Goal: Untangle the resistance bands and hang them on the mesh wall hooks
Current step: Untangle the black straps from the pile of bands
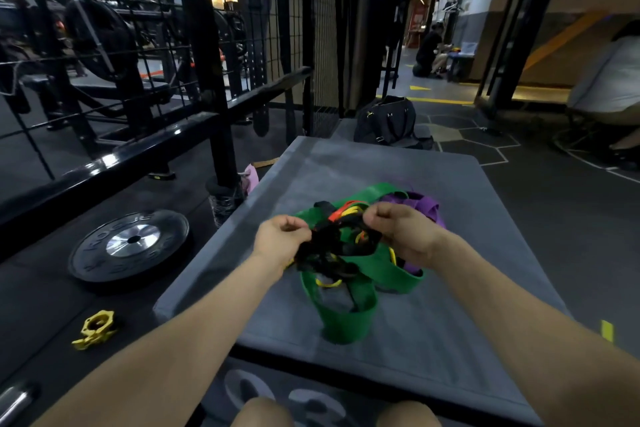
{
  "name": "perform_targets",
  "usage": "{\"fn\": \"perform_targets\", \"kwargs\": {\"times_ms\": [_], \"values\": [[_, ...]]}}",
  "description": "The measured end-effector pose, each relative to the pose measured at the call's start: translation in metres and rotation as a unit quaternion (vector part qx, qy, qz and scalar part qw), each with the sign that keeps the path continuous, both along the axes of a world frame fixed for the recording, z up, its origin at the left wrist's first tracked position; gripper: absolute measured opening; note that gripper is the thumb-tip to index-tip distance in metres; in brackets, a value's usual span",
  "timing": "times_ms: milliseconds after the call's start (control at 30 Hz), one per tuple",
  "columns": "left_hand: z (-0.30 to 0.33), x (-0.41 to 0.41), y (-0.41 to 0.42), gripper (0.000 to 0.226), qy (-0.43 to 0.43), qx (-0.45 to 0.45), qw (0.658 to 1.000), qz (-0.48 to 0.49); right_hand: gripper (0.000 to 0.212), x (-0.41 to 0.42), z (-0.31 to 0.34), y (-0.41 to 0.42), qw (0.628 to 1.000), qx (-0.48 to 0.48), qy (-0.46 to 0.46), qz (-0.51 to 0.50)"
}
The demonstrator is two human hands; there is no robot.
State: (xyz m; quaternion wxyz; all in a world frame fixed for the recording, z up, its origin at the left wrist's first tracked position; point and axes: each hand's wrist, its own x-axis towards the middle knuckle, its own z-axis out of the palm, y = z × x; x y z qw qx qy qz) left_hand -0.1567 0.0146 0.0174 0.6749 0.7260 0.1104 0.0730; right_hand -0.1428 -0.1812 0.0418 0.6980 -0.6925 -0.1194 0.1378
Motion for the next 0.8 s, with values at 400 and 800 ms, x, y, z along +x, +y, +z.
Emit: {"fn": "perform_targets", "kwargs": {"times_ms": [400,800], "values": [[-0.014,-0.011,-0.028,0.022,-0.044,0.118,0.991,-0.047,0.034,-0.016,0.002,0.0,0.917,-0.396,-0.029,0.042],[-0.004,0.011,0.008,0.025,-0.014,0.069,0.994,0.08,0.02,-0.022,0.014,-0.004,0.991,0.095,0.045,-0.078]]}}
